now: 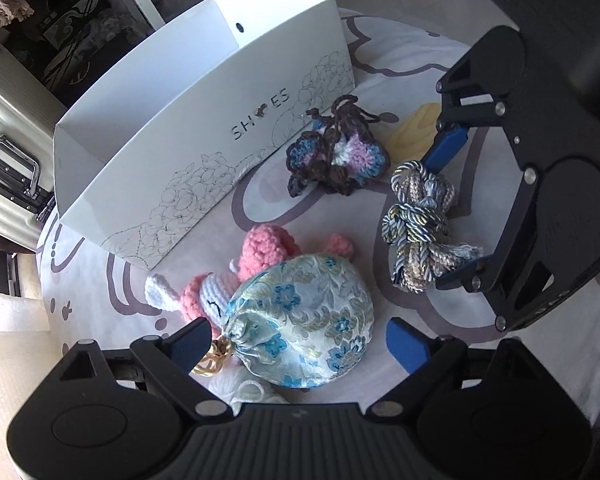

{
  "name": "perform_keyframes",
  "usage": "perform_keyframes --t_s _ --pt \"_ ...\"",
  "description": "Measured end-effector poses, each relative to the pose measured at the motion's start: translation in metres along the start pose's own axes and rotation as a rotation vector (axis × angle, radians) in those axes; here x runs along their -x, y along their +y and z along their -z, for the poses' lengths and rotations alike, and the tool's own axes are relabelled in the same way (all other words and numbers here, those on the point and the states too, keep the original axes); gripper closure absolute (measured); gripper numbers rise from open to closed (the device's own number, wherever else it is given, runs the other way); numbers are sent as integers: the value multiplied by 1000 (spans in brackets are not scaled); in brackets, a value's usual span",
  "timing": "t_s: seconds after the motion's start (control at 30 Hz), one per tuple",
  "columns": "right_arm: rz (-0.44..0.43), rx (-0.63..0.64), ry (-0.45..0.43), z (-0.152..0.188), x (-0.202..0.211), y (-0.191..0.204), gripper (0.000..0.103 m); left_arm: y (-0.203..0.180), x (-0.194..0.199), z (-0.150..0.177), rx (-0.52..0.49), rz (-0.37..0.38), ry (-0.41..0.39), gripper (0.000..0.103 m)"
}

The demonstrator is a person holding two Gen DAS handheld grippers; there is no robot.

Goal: Organize objects
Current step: 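Grasp the blue floral pouch with the left gripper while the right gripper grasps the rope knot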

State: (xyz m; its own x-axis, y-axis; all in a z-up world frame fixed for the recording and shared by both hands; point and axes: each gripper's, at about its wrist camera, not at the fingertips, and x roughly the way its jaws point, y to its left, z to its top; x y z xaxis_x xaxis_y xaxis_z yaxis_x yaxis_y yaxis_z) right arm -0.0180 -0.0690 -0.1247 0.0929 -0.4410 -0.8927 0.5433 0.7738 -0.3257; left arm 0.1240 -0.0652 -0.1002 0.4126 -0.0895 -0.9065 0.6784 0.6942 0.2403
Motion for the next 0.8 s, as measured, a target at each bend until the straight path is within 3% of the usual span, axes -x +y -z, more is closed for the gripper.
perform_keyframes --t_s 0.23,0.43,0.67,0.8 --pt "-22 1 15 6 9 -1 26 -10 -18 -5 -32 -32 41 8" --pt "-31 -7 25 10 8 -3 26 -19 -32 -9 -81 -113 62 4" --pt "-23 -13 -4 5 0 -1 20 -25 -47 -11 -132 -127 117 4" --pt "-7 -11 3 1 -7 2 13 -18 -49 -13 -105 -113 134 8"
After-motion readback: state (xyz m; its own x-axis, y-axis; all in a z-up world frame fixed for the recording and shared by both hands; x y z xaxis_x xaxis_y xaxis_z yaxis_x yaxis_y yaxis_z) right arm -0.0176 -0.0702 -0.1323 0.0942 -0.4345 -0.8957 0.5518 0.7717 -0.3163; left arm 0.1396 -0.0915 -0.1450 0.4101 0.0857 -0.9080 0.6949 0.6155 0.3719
